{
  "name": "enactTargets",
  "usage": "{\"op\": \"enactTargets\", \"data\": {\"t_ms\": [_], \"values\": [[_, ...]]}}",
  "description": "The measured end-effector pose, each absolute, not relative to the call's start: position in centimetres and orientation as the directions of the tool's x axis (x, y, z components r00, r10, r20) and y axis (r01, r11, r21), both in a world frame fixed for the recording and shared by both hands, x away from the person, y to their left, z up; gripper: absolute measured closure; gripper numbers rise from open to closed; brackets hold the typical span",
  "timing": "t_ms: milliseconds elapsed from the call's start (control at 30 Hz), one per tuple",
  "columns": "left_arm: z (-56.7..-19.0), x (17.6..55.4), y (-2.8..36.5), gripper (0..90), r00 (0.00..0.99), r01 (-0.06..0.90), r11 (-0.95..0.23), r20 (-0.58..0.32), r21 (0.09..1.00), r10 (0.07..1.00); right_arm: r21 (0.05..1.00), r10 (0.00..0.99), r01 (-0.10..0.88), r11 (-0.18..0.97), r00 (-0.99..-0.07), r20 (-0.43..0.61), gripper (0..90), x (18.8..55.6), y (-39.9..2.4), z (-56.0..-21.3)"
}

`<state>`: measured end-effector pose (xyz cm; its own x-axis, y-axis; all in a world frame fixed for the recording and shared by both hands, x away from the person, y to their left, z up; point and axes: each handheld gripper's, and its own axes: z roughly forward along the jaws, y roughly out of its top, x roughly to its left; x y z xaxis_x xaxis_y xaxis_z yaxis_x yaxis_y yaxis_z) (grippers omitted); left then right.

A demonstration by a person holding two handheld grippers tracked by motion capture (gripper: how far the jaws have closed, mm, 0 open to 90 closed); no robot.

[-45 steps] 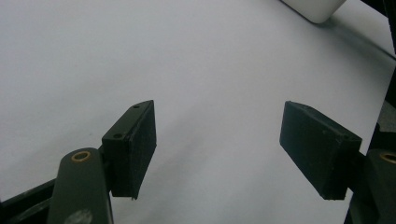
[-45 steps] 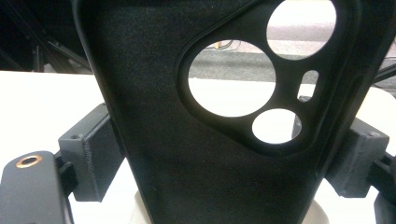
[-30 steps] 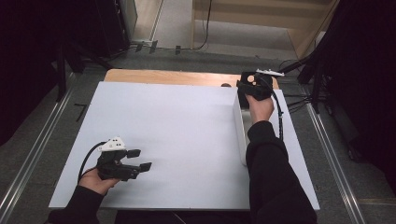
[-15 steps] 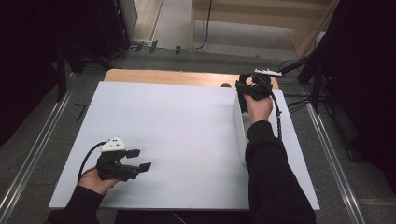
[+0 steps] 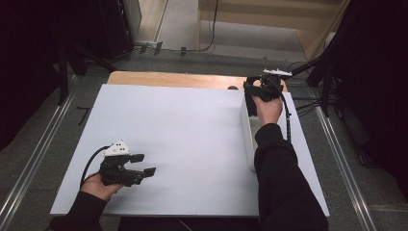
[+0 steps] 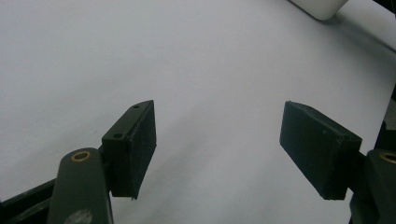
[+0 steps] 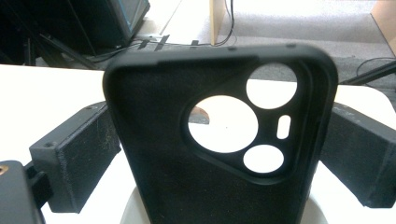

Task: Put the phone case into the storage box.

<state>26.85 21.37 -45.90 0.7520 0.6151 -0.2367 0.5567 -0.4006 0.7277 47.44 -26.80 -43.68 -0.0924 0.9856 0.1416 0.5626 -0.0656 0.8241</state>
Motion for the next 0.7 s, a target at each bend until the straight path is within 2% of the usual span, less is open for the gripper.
{"op": "enactTargets", "data": {"t_ms": [700], "values": [[-45.9,26.8,21.4,26.9,0.755,0.555,-0.4,-0.24,0.729,0.611,0.826,0.985,0.562,-0.036,-0.121,0.125,1.9,47.2,-26.9,-40.0]]}}
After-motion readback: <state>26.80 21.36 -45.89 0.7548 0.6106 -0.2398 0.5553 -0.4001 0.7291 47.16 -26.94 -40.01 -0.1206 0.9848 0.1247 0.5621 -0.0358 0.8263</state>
